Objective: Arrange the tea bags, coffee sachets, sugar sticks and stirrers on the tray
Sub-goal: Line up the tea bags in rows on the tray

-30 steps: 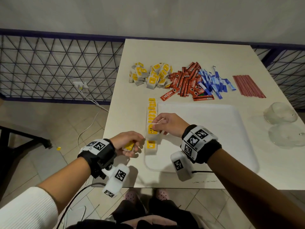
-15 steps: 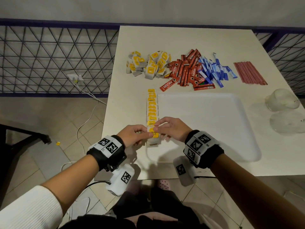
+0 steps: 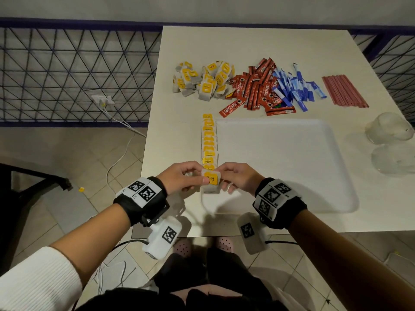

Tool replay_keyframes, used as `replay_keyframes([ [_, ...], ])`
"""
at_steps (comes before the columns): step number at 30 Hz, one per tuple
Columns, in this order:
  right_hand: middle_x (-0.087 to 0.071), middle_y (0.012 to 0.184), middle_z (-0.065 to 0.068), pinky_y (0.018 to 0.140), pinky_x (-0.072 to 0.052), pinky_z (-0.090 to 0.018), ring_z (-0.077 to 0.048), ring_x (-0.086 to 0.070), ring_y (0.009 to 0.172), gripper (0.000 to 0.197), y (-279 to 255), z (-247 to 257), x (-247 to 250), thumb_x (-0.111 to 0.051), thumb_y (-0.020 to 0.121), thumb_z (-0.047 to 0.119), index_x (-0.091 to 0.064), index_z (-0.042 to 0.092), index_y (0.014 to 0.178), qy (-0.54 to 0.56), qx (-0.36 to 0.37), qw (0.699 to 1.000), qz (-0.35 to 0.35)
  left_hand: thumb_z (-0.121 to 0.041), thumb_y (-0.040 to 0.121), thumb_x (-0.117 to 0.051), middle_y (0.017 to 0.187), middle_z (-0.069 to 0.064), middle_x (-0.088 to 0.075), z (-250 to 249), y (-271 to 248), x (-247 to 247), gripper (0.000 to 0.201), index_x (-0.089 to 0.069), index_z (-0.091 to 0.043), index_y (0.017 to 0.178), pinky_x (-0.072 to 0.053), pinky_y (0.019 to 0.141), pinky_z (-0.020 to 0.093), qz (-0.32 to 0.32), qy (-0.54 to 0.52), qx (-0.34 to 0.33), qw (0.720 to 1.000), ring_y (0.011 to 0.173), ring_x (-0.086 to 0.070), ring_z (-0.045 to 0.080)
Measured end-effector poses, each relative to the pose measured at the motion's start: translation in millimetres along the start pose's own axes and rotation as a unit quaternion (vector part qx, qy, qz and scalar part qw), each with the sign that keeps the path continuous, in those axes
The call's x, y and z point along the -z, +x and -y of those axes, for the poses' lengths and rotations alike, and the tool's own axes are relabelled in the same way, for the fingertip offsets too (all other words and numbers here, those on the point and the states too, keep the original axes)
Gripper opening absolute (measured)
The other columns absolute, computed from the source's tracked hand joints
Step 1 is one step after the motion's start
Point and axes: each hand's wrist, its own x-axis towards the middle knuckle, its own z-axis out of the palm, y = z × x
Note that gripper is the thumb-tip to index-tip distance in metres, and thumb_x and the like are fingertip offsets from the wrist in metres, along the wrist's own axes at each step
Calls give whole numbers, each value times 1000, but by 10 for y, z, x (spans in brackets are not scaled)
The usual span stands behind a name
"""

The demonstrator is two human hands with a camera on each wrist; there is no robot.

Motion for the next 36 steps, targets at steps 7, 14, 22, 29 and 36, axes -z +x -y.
replay_keyframes([
  [7,-54,42,11,46,-37,-14,-1,-45,41,9,-24,-8,-32,-50,93,8,-59,10,95,-27,1,999,40,-4,83,-64,55,-13,-59,77,16,-84,27,-47,-14,64,-31,43,12,-30,-83,6,996,41,-41,3],
  [14,-57,71,3,58,-41,-17,-7,-51,66,12,-66,-97,13,-57,87,7,-57,12,98,-50,-28,997,57,-4,83,-65,38,-5,-42,184,4,-161,25,-49,-13,65,-27,39,16,-44,-99,43,993,34,-36,8],
  [22,-46,53,1,49,-33,-11,-9,-40,52,20,23,-210,-30,-64,85,6,-52,14,70,-63,14,998,0,-3,82,-66,36,-7,-50,279,-43,-295,18,-52,-11,75,-33,35,13,-54,-62,62,995,30,-40,2],
  [29,-58,60,3,44,-34,-12,-7,-46,52,18,116,-137,-49,-65,84,16,-54,20,70,-144,-27,989,35,-13,75,-76,49,-7,-58,363,-68,-263,19,-57,-14,72,-47,64,33,-80,10,72,994,42,-50,12],
  [36,-57,62,4,41,-33,-7,-8,-47,51,22,184,-92,-67,-62,87,20,-48,23,70,-179,-16,984,0,-29,72,-79,74,-3,-58,279,-56,-216,30,-49,-23,71,-41,64,17,-127,157,37,979,69,-53,11],
])
